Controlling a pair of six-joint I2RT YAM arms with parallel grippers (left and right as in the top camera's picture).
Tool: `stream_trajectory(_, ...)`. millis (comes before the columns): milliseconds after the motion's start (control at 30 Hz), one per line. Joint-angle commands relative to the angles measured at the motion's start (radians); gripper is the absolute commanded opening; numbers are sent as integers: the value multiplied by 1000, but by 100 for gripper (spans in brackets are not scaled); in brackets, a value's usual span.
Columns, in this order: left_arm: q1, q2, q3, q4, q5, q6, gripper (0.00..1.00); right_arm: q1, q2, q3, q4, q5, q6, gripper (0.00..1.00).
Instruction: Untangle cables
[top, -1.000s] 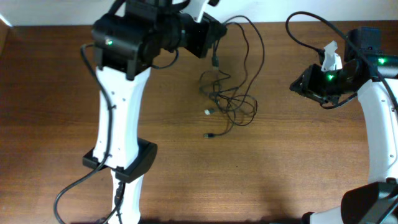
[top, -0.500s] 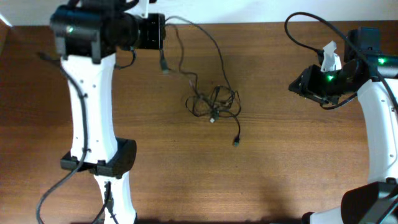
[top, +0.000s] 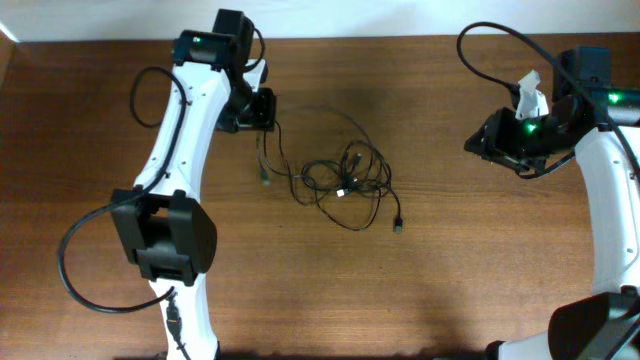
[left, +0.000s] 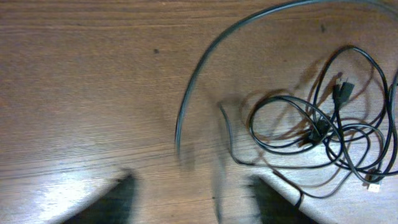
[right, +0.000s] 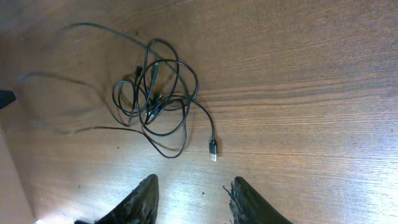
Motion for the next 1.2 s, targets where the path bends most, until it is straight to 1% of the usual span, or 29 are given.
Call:
stream_trajectory(0,18,-21,69,-8,-7,45,98,6,-11,-3,0,13,-14,38)
stream_trajectory(67,17,-29,126,-12,-4,49,99,6,-11,-3,-1,13,-14,38)
stream_trajectory(100,17,-32,156,-19,33,84,100,6,-11,-3,-2,13,-14,39)
stream_trajectory(167,10,-34,172,-19,237,230,96,6,-11,-3,-3,13,-14,39)
stream_trajectory(200,0,-30,167,-21,288,259,94,6,-11,-3,-3,13,-14,39)
stream_trajectory(300,-57,-26,99,-2,301,271,93,6,-11,-3,-3,13,-14,39)
stream_trajectory(367,-100,-26,29,31,301,270,90,6,-11,-3,-5,13,-14,39)
stream_trajectory(433,-161,-25,-74,123,302,266,85,6,-11,-3,-5,13,-14,39)
stream_trajectory(467,-183,-24,-110,164,301,252,83,6,-11,-3,-8,13,-14,39)
stream_trajectory(533,-206,-24,-169,232,300,201,77,6,-11,-3,-13,13,-14,39)
stream_trajectory(567,-212,-24,-205,271,300,161,71,6,-11,-3,-16,13,-15,39)
stream_trajectory(600,-214,-24,-267,329,301,88,59,6,-11,-3,-16,14,-15,39)
stream_trajectory(633,-214,-24,-298,357,301,59,54,6,-11,-3,-16,14,-15,39)
stream_trajectory(700,-220,-24,-376,437,301,2,52,6,-11,-3,-16,22,-15,39)
stream_trajectory(800,-245,-24,-477,567,301,-100,56,6,-11,-4,-16,35,-14,39)
stream_trajectory(867,-261,-24,-539,647,300,-171,56,6,-11,-4,-16,35,-14,39)
stream_trajectory(933,-269,-24,-575,693,299,-180,53,6,-11,-4,-16,36,-14,39)
stream_trajectory(1033,-287,-22,-600,730,283,-185,44,6,-11,-4,-16,35,-14,39)
stream_trajectory(1100,-300,-21,-600,733,212,-229,27,6,-11,-4,-16,36,-14,39)
stream_trajectory(1167,-305,-21,-600,743,168,-233,0,6,-11,-4,-15,35,-14,39)
